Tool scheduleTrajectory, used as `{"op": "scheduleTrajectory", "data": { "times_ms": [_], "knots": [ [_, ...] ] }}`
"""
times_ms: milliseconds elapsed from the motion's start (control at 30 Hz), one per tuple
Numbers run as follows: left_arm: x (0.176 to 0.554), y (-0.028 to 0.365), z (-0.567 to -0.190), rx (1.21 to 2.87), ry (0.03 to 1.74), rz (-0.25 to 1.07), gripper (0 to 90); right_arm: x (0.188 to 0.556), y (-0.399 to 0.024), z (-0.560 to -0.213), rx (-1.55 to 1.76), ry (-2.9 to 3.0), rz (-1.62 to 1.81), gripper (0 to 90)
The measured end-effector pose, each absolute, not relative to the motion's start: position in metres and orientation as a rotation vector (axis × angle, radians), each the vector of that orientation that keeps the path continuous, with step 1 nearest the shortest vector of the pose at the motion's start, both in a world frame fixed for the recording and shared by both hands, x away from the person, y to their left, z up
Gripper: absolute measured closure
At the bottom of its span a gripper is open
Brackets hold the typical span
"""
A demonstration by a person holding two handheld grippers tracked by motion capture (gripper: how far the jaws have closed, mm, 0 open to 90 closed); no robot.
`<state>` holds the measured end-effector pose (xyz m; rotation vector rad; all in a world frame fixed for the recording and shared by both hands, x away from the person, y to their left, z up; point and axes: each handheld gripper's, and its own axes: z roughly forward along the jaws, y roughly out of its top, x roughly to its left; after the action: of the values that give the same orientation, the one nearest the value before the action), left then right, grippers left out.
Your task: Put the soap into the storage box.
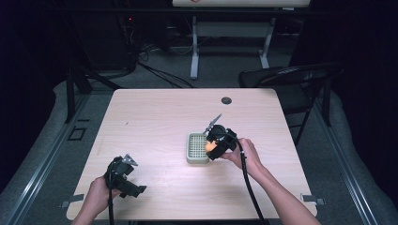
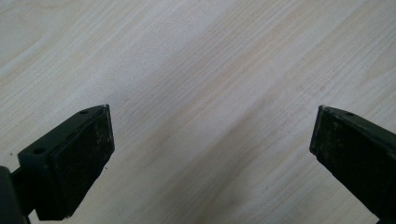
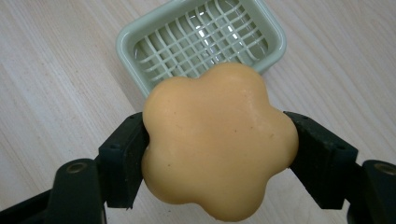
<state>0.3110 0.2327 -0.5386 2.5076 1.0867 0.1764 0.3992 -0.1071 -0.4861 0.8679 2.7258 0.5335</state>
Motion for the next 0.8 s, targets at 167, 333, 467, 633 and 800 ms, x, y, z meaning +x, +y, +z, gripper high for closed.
{"op": "scheduleTrajectory", "data": {
  "times_ms": [167, 333, 467, 633, 800],
  "knots": [
    [0.311, 0.232, -0.539, 2.509, 1.086, 0.173, 0.0, 0.403, -0.102, -0.485, 0.859, 2.726, 0.544, 26.4],
    [0.311, 0.232, -0.539, 2.509, 1.086, 0.171, 0.0, 0.406, -0.097, -0.485, 0.852, 2.727, 0.549, 26.4],
    [0.312, 0.231, -0.539, 2.512, 1.084, 0.17, 0.0, 0.411, -0.092, -0.486, 0.859, 2.732, 0.562, 26.4],
    [0.312, 0.231, -0.54, 2.512, 1.082, 0.168, 0.0, 0.415, -0.088, -0.489, 0.867, 2.737, 0.57, 26.4],
    [0.312, 0.231, -0.539, 2.515, 1.08, 0.171, 0.0, 0.418, -0.085, -0.492, 0.873, 2.742, 0.569, 26.4]
  ]
}}
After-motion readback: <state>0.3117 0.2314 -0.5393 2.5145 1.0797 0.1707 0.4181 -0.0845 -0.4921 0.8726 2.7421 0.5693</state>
